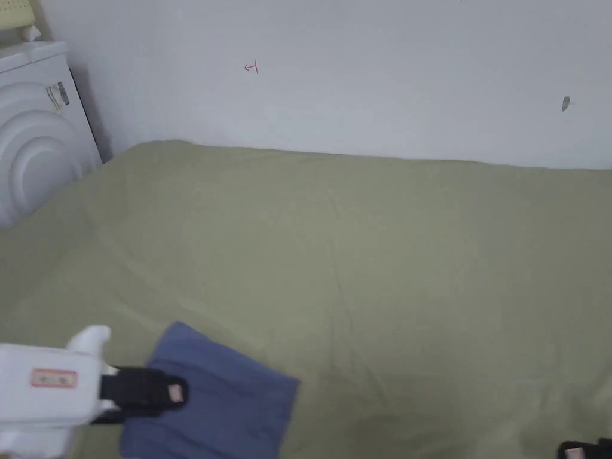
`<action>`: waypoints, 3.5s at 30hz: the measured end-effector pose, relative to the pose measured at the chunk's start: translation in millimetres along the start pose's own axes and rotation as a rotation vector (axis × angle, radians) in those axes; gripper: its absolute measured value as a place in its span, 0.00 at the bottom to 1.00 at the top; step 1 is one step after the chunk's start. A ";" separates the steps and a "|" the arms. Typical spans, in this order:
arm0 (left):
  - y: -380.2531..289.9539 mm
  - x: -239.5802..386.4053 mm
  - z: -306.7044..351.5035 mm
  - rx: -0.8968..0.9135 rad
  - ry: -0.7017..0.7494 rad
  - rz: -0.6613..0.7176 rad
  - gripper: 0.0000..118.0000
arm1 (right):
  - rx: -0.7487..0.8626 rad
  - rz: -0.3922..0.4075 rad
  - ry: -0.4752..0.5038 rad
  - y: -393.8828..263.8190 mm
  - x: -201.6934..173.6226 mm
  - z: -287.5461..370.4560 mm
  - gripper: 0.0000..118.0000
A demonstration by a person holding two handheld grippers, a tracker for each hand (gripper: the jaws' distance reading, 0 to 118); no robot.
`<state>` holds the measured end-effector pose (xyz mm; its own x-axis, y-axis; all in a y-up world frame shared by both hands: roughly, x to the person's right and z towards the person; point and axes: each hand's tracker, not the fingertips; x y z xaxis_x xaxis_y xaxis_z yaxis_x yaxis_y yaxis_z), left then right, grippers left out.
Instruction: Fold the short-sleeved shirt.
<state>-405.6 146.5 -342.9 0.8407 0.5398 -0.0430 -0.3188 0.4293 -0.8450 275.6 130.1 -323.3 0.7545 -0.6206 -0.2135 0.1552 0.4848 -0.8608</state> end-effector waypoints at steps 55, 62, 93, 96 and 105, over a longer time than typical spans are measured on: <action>-108.9 317.2 24.3 0.780 0.300 -0.467 0.00 | 0.697 0.487 -0.593 -1.5 -121.5 95.7 0.00; -108.1 316.0 16.4 0.822 0.276 -0.499 1.00 | 0.736 0.499 -0.646 -6.1 -118.9 97.7 0.98; -133.4 331.5 15.2 0.853 0.202 -0.498 1.00 | 0.892 0.555 -0.592 -19.5 -133.7 98.7 1.00; -129.8 328.5 15.2 0.862 0.201 -0.500 1.00 | 0.917 0.519 -0.592 -21.0 -132.4 100.2 1.00; -127.9 328.1 17.2 0.865 0.214 -0.501 1.00 | 0.959 0.495 -0.603 -21.0 -126.4 99.4 1.00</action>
<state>-96.5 281.1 -239.8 0.9978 0.0503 0.0439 -0.0447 0.9917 -0.1209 240.3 259.6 -232.3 0.9988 0.0176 0.0461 -0.0173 0.9998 -0.0071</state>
